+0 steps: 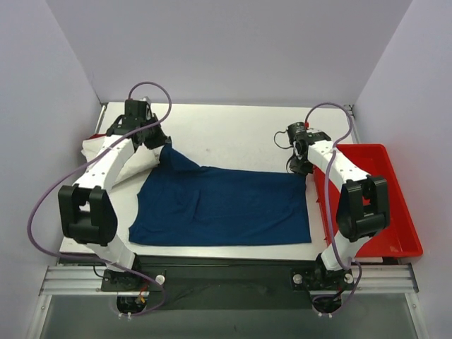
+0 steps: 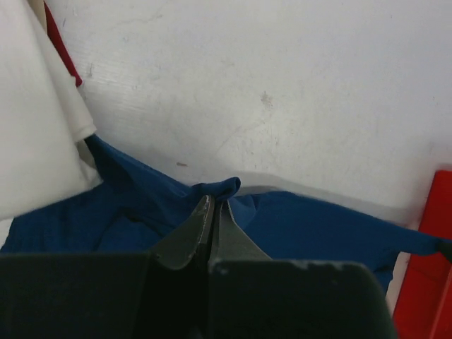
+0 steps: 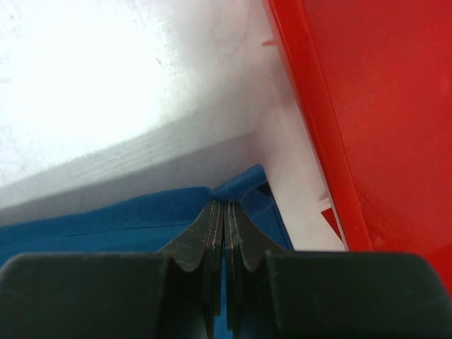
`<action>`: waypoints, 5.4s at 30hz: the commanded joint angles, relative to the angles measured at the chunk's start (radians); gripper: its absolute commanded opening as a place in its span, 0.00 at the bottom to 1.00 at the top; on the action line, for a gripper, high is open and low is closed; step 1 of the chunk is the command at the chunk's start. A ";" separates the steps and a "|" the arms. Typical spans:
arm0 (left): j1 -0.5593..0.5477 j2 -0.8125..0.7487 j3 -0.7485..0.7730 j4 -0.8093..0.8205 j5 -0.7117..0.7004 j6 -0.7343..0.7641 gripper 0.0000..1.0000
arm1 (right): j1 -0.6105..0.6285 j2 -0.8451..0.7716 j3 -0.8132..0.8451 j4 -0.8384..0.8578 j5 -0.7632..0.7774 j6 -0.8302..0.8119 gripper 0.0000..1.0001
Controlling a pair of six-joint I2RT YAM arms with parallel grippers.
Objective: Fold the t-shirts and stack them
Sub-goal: Grap the side of the flattened tshirt furthest away from the robot with both arms, then fold the other side of the tshirt into a rectangle
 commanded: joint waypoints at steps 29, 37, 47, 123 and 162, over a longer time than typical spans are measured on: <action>-0.001 -0.877 -0.647 -0.298 -0.130 -0.407 0.00 | 0.055 -0.261 -0.301 -0.055 0.016 -0.052 0.00; -0.001 -0.992 -0.725 -0.365 -0.090 -0.472 0.00 | 0.098 -0.278 -0.353 -0.054 0.019 -0.033 0.00; -0.001 -1.079 -0.841 -0.405 -0.062 -0.493 0.00 | 0.245 -0.368 -0.339 -0.078 0.065 -0.038 0.57; 0.238 -0.545 -0.872 0.015 0.156 -0.038 0.00 | 1.008 0.382 0.302 0.305 -0.024 0.137 0.00; -0.093 -1.124 -0.924 -0.356 0.059 -0.496 0.51 | 0.865 0.109 -0.008 0.169 -0.360 -0.047 0.00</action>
